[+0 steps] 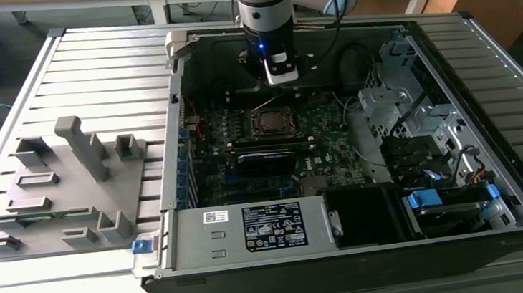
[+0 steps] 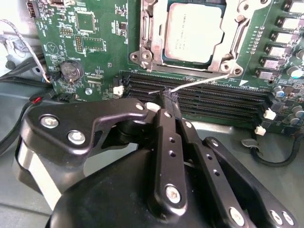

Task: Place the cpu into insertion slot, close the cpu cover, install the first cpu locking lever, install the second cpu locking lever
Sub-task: 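Install the first cpu locking lever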

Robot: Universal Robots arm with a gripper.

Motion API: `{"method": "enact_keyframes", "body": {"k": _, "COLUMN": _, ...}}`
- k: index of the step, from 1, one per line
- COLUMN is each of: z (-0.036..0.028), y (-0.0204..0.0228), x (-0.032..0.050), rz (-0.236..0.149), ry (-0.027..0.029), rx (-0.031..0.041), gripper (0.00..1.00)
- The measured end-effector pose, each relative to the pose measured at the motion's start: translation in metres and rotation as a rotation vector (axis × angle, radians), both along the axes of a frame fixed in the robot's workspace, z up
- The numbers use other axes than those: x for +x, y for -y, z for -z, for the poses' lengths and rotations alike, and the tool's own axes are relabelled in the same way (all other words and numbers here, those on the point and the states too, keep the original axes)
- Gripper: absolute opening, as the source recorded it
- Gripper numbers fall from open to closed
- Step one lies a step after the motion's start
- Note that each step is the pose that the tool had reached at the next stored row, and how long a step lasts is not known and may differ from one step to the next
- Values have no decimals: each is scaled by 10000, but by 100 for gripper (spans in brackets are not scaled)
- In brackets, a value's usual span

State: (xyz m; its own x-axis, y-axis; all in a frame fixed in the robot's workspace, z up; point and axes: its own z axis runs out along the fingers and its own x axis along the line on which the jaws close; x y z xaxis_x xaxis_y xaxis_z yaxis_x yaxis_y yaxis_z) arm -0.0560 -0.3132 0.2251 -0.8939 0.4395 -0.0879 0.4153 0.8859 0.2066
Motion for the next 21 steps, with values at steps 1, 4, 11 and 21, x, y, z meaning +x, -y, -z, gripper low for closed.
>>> {"method": "enact_keyframes", "body": {"k": 1, "z": 2, "y": 11, "x": -6, "rz": 1, "ry": 30, "rx": 92, "gripper": 10}}
{"method": "enact_keyframes", "body": {"k": 4, "z": 4, "y": 49, "x": -20, "rz": 1, "ry": 92, "rx": 300, "gripper": 10}}
{"method": "enact_keyframes", "body": {"k": 11, "z": 17, "y": 114, "x": -56, "rz": 0, "ry": 219, "rx": 547, "gripper": 10}}
{"method": "enact_keyframes", "body": {"k": 21, "z": 27, "y": 166, "x": -70, "rz": 2, "ry": 290, "rx": 895, "gripper": 10}}
